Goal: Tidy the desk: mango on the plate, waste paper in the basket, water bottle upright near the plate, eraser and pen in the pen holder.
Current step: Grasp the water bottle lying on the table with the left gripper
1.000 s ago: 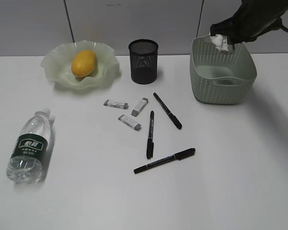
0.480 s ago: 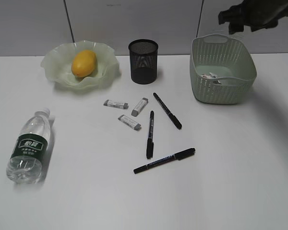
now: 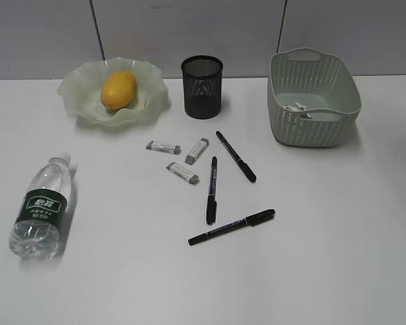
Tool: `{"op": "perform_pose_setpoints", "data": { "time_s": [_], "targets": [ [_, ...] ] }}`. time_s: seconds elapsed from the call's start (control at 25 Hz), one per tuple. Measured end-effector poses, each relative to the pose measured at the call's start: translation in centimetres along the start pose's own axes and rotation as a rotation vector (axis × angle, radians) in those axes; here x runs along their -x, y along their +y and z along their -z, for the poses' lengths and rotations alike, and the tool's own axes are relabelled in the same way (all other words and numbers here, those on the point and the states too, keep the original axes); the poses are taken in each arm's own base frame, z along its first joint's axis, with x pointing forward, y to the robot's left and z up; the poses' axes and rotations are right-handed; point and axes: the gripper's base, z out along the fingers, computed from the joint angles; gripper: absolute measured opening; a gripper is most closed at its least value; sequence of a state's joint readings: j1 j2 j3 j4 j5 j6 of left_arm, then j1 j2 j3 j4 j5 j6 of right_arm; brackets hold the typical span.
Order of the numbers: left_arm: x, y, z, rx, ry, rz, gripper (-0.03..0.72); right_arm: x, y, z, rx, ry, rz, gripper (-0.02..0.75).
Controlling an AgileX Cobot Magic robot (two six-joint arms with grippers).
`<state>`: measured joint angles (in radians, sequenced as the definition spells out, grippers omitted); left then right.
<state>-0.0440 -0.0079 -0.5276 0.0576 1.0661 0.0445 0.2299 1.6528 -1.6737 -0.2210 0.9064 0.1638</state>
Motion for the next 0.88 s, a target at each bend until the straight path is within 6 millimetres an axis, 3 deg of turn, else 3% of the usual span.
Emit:
{"op": "perform_pose_setpoints", "data": {
  "time_s": [0.24, 0.52, 0.72, 0.88],
  "targets": [
    [1.1, 0.0, -1.1, -0.003, 0.074, -0.005, 0.491, -2.0, -0.2, 2.9, 0.035, 0.209, 0.04, 0.46],
    [6.1, 0.2, -3.7, -0.025, 0.248, -0.007, 0.491, -4.1, 0.2, 5.3, 0.132, 0.244, 0.067, 0.46],
    [11.8, -0.4, -7.4, -0.113, 0.392, 0.067, 0.491, -8.2, -0.4, 8.1, 0.135, 0.273, 0.068, 0.46],
    [15.3, -1.1, -12.3, -0.172, 0.508, 0.146, 0.491, -11.9, -1.0, 11.2, 0.138, 0.254, 0.071, 0.461]
  ]
}}
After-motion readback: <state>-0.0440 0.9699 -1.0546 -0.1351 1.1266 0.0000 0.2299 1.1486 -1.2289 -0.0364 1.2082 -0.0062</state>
